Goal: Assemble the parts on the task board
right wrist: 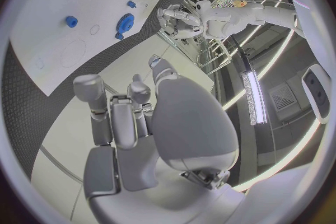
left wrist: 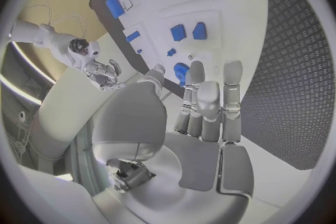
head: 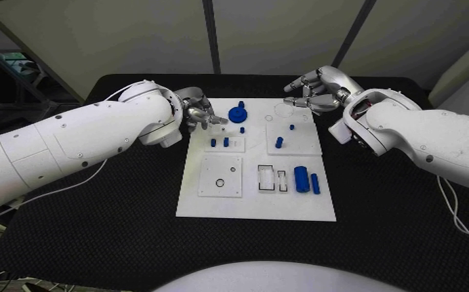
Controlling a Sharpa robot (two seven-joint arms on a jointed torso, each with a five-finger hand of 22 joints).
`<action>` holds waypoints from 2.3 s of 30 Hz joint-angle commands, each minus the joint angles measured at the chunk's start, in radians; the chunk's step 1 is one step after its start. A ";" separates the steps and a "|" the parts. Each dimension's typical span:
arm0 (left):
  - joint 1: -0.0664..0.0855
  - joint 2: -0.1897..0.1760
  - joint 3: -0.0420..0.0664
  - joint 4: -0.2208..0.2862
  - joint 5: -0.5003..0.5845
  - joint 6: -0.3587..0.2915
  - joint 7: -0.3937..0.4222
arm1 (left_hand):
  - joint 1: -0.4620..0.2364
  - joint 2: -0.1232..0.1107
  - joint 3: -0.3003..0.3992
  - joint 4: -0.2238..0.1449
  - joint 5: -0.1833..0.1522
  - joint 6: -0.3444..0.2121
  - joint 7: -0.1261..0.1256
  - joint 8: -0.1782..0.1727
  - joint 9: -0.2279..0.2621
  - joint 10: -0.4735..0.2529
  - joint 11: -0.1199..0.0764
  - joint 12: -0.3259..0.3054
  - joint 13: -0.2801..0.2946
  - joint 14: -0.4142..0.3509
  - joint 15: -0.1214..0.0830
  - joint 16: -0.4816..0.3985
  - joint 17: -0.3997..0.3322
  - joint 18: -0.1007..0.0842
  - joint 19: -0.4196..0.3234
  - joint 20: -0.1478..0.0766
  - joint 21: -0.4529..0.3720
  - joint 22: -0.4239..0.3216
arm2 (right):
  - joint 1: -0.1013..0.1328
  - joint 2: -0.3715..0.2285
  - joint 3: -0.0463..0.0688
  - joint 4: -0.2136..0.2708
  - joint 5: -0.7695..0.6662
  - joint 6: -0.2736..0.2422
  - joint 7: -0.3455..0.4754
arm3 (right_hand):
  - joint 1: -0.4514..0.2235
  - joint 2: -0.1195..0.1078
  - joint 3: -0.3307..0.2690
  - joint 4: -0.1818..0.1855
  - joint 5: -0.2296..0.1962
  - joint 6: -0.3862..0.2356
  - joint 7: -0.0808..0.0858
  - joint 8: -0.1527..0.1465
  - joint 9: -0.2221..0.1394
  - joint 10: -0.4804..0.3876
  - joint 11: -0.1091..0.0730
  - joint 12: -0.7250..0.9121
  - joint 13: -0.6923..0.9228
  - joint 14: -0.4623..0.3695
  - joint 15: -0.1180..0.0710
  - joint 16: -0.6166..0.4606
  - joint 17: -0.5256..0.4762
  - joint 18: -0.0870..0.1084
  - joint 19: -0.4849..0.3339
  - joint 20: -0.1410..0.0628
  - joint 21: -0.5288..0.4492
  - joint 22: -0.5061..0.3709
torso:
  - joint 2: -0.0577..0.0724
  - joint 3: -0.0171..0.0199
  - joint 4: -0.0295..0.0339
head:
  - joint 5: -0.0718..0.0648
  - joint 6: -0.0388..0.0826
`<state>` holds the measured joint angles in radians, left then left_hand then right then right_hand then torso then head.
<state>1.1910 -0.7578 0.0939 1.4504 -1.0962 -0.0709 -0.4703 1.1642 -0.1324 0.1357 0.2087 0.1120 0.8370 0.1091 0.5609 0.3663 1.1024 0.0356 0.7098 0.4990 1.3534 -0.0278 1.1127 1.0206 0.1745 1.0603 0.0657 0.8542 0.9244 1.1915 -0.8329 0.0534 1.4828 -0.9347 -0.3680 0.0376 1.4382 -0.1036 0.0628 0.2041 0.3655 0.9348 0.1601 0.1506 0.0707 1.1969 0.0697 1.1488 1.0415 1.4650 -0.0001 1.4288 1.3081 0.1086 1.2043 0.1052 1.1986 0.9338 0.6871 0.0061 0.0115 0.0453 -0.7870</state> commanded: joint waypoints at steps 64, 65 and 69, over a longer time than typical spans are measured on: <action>-0.017 0.216 -0.103 -0.193 -0.439 -0.062 0.337 | 0.248 -0.070 0.322 -0.169 -0.004 0.143 0.020 -0.273 -0.301 -0.117 0.037 -0.169 -0.411 -0.033 0.029 0.138 -0.187 -0.003 0.088 0.041 -0.054 0.032 | 0.001 0.019 0.001 0.000 -0.038 -0.005 -0.006 | -0.006 0.001 0.007 0.003 0.009 0.003 -0.004 0.005 -0.001 -0.041 -0.001 -0.044 -0.046 0.050 -0.007 -0.015 0.032 0.023 -0.015 -0.003 -0.019 -0.023 | 0.001 -0.0002 0.0007 | -0.023 0.004; -0.017 0.217 -0.103 -0.196 -0.438 -0.062 0.339 | 0.247 -0.069 0.324 -0.170 -0.005 0.145 0.019 -0.274 -0.300 -0.115 0.037 -0.170 -0.413 -0.033 0.028 0.139 -0.187 -0.003 0.089 0.041 -0.051 0.034 | 0.001 0.019 0.001 0.000 -0.038 -0.005 -0.006 | -0.006 0.001 0.007 0.003 0.009 0.003 -0.004 0.005 -0.001 -0.041 -0.001 -0.044 -0.046 0.050 -0.007 -0.015 0.032 0.023 -0.015 -0.003 -0.019 -0.023 | 0.001 -0.0002 0.0007 | -0.023 0.004; -0.018 0.222 -0.103 -0.206 -0.434 -0.058 0.343 | 0.246 -0.065 0.332 -0.172 -0.006 0.151 0.019 -0.277 -0.300 -0.108 0.035 -0.172 -0.417 -0.031 0.028 0.145 -0.184 -0.004 0.091 0.040 -0.041 0.045 | 0.001 0.020 0.001 0.000 -0.038 -0.004 -0.006 | -0.005 0.001 0.008 0.003 0.009 0.003 -0.004 0.006 -0.001 -0.040 -0.002 -0.043 -0.045 0.050 -0.007 -0.017 0.030 0.024 -0.016 -0.003 -0.020 -0.025 | 0.000 0.0004 0.0012 | -0.022 0.004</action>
<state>1.1721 -0.5381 -0.0100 1.2469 -1.5270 -0.1418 -0.1514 1.4102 -0.2071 0.4613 0.0353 0.1118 0.9830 0.1284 0.2905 0.0662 0.9859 0.0706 0.5412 0.0830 1.3172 -0.0001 1.2547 0.8357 0.1982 1.1435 0.1057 0.8079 0.9684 1.1914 -0.8143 0.0534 1.4809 -0.9695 -0.3706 0.0290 1.4382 -0.1036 0.0657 0.2071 0.3691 0.9341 0.1594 0.1506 0.0702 1.1629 0.0679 1.1068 0.9965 1.4649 -0.0001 1.4170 1.3075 0.1245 1.1937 0.1019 1.1834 0.9098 0.6880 0.0058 0.0125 0.0222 -0.7830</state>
